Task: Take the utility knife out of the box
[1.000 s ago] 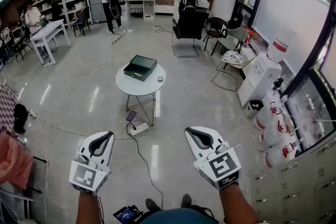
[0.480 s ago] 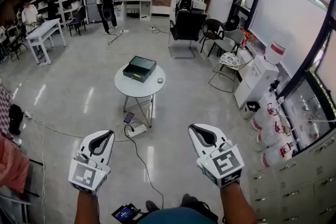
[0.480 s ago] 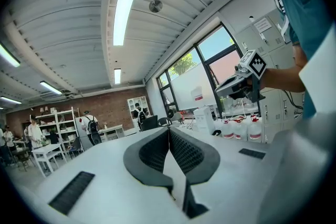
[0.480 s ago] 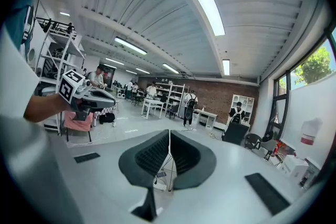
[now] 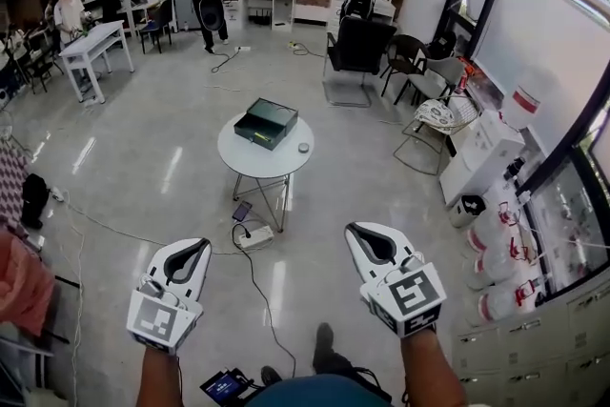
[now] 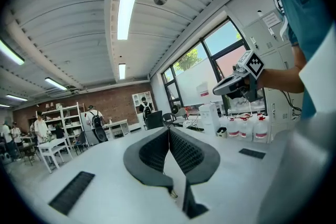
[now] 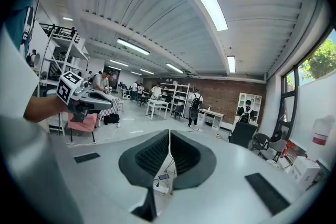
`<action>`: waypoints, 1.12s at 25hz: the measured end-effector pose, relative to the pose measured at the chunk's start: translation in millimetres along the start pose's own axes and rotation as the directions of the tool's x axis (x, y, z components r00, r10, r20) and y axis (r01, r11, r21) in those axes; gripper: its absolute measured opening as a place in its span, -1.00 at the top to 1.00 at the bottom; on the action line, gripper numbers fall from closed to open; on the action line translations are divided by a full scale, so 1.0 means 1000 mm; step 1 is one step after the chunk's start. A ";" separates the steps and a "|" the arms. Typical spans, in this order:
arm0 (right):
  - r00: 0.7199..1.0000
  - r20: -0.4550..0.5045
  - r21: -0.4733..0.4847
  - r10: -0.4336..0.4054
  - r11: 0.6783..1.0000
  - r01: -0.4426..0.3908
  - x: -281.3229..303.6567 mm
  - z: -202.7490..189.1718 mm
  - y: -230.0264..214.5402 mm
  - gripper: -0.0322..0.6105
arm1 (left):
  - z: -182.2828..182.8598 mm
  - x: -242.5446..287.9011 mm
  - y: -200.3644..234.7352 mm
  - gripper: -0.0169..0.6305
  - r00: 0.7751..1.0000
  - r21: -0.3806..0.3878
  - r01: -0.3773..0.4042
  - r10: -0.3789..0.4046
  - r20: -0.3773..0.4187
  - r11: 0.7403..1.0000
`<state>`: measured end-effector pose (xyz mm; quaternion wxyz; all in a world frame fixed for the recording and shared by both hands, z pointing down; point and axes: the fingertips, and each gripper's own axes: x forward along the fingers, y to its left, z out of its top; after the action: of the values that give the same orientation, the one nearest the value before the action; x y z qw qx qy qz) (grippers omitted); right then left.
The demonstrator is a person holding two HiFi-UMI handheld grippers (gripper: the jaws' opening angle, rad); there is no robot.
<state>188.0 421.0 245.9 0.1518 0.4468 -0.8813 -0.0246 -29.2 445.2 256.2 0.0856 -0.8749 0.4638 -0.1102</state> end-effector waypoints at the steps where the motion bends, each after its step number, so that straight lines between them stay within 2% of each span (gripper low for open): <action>1: 1.000 0.003 0.002 0.013 1.000 -0.013 0.010 0.000 -0.010 0.78 | 0.000 0.009 0.004 0.89 1.000 -0.003 -0.011 0.011 -0.007 1.000; 8: 0.994 0.037 0.011 0.105 0.994 -0.106 0.078 -0.001 -0.089 0.78 | 0.009 0.082 0.021 0.89 0.993 -0.001 -0.103 0.102 -0.060 0.995; 17: 0.975 0.043 0.009 0.217 0.976 -0.218 0.147 -0.011 -0.154 0.78 | 0.002 0.157 0.035 0.89 0.971 -0.005 -0.196 0.193 -0.143 0.981; 21: 0.967 0.050 0.013 0.249 0.968 -0.250 0.166 -0.016 -0.180 0.78 | 0.000 0.186 0.033 0.89 0.971 -0.006 -0.198 0.195 -0.138 0.980; 26: 0.960 0.067 0.026 0.271 0.961 -0.274 0.176 -0.025 -0.220 0.78 | 0.009 0.226 0.024 0.89 0.955 0.018 -0.228 0.227 -0.190 0.973; 28: 0.958 0.074 0.034 0.277 0.959 -0.280 0.178 -0.028 -0.235 0.78 | 0.011 0.241 0.019 0.89 0.958 0.033 -0.213 0.215 -0.187 0.977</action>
<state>280.5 141.1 274.7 0.1134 0.3204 -0.9405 0.0012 90.2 235.4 267.8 0.0580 -0.8045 0.5610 -0.1861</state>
